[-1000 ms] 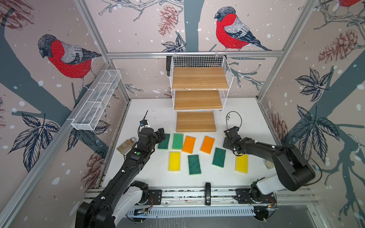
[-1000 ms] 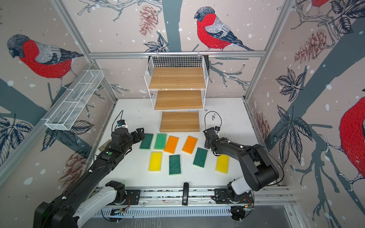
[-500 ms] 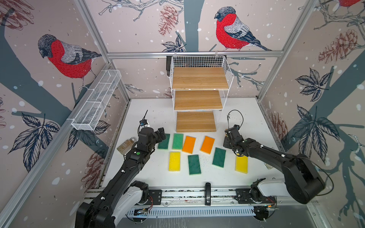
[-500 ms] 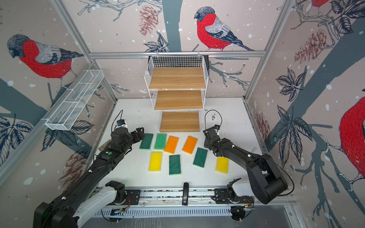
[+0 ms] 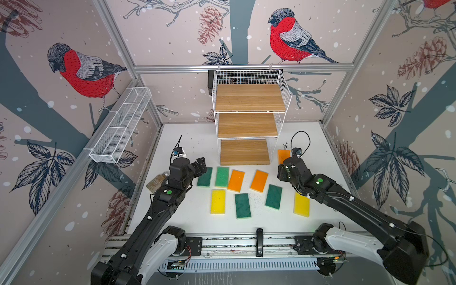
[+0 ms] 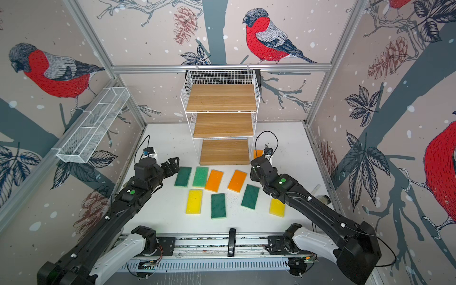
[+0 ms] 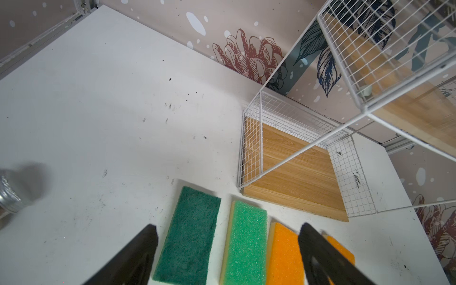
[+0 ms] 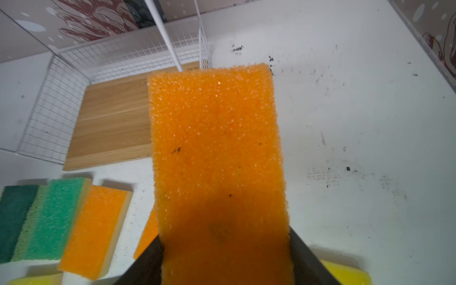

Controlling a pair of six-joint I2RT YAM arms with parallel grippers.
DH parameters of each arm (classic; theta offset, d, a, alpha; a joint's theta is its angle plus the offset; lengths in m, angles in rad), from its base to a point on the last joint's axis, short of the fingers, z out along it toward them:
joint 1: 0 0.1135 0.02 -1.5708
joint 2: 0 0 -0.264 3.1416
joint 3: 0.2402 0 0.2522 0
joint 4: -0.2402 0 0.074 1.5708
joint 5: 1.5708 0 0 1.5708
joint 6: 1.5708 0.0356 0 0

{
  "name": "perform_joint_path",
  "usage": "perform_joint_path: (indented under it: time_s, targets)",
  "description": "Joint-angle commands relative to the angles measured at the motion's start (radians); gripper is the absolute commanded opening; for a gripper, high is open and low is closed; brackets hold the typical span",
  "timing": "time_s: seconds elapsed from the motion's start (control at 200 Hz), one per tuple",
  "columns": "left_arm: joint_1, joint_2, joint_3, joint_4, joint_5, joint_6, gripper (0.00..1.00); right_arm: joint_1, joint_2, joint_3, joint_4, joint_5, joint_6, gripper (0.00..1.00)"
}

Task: Place and organize the cleaning sponges onto the shelf
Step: 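Lift the orange sponge with the right gripper up to the top shelf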

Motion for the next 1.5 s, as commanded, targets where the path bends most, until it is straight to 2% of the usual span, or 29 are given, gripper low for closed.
perform_joint_path:
  time_s: [0.0,0.135,0.295,0.605,1.156,1.496]
  targets:
    - [0.001,-0.015,0.012,-0.026,-0.011,-0.006,0.9,0.054,-0.044,0.053,-0.057,0.071,0.001,0.67]
    - [0.0,-0.025,0.021,-0.031,-0.001,-0.006,0.89,0.119,-0.073,0.119,-0.054,0.098,-0.012,0.67]
    - [0.001,-0.019,0.046,-0.049,-0.002,0.003,0.89,0.193,-0.038,0.208,-0.076,0.164,-0.045,0.67]
    - [0.001,-0.024,0.082,-0.073,-0.021,0.027,0.89,0.25,0.019,0.331,-0.01,0.228,-0.151,0.67]
    - [0.001,-0.028,0.119,-0.126,-0.051,0.041,0.88,0.253,0.149,0.534,0.214,0.291,-0.417,0.67]
    - [-0.001,-0.013,0.138,-0.116,-0.059,0.043,0.89,0.198,0.265,0.683,0.29,0.197,-0.537,0.67]
